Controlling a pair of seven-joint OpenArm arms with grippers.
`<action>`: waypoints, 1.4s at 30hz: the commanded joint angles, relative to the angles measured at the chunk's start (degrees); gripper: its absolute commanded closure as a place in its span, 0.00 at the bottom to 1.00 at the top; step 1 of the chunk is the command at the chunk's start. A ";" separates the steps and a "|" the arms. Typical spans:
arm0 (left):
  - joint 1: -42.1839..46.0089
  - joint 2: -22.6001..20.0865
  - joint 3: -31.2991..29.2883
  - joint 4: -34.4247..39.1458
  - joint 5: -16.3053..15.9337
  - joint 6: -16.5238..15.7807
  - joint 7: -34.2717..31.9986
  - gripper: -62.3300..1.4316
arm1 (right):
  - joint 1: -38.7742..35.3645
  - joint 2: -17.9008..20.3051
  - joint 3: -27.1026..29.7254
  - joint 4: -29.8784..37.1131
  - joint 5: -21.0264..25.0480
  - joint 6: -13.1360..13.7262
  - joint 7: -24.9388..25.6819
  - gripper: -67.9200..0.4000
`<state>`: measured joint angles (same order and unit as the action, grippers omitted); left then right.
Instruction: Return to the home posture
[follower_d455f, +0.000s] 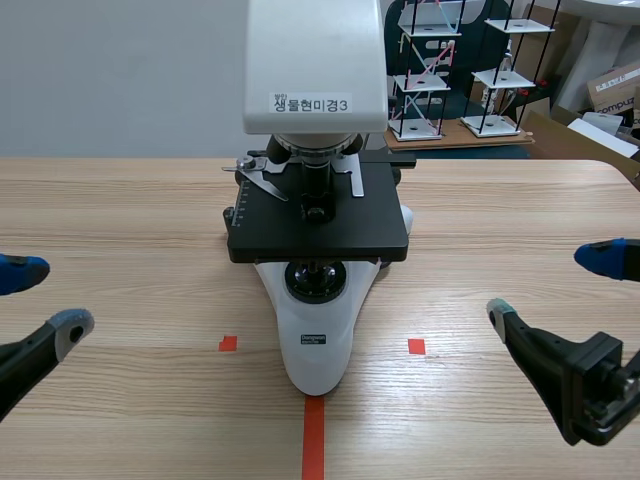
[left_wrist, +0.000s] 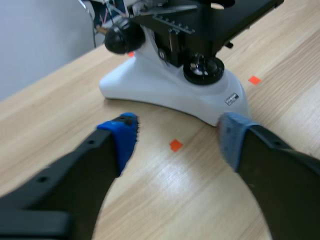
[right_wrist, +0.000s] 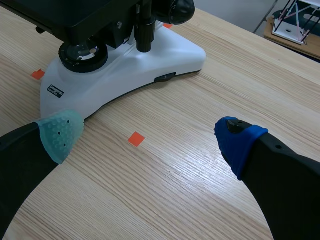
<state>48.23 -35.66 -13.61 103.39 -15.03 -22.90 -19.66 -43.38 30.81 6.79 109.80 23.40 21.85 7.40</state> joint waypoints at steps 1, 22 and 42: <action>0.63 1.29 -0.50 0.15 -0.57 -1.03 0.66 0.28 | 0.50 0.11 0.11 0.33 0.42 0.04 0.85 0.15; 2.34 4.68 -3.93 6.56 3.72 -1.31 6.29 0.00 | 0.50 0.11 0.00 0.33 0.39 0.24 0.83 0.15; 2.23 4.68 -3.93 6.54 3.72 -1.27 3.61 0.00 | 0.50 0.11 0.00 0.33 0.39 0.24 0.83 0.15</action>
